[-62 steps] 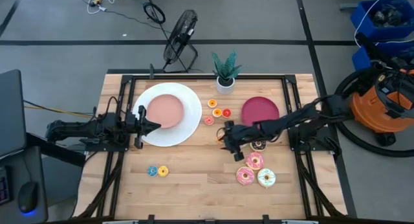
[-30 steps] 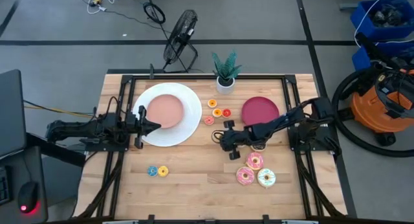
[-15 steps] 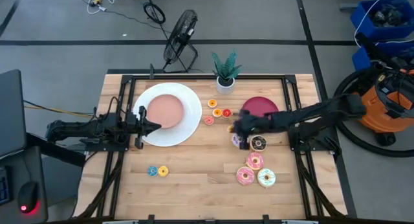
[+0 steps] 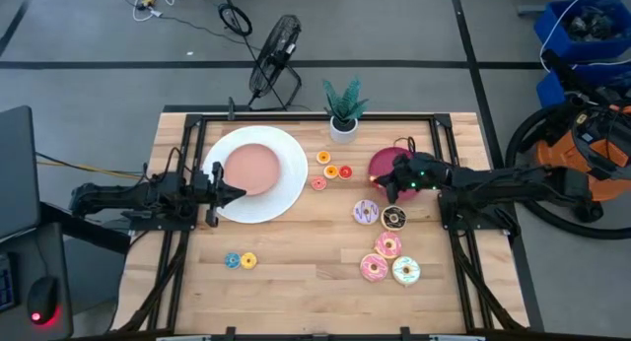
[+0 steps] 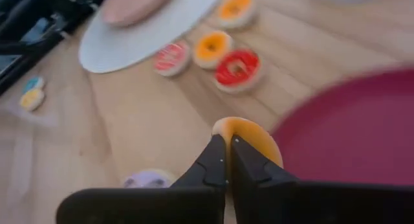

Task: Pick & Place donuts
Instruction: Put the bottom small red donut on the red plate

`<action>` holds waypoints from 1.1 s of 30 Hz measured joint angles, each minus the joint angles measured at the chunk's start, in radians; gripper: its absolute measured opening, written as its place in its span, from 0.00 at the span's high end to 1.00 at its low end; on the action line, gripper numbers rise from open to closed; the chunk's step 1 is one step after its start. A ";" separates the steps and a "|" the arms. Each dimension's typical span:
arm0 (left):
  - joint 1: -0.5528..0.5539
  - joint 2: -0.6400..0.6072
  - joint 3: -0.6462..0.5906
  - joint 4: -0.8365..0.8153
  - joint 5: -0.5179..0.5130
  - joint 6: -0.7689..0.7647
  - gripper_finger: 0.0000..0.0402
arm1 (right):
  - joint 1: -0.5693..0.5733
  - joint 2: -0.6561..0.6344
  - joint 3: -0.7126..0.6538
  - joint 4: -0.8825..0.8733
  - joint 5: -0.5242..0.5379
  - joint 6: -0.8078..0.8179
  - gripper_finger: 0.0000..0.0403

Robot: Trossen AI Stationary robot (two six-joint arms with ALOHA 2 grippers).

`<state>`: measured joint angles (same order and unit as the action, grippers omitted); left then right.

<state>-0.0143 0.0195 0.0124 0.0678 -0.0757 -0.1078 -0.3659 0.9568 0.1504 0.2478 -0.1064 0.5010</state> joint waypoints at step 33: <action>0.000 0.000 0.000 0.013 0.000 -0.011 0.98 | -0.214 0.096 -0.039 0.059 -0.138 0.012 0.98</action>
<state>-0.0142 0.0193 0.0124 0.0811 -0.0761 -0.1184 -0.5798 1.0532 0.1116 0.3070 -0.2443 0.5132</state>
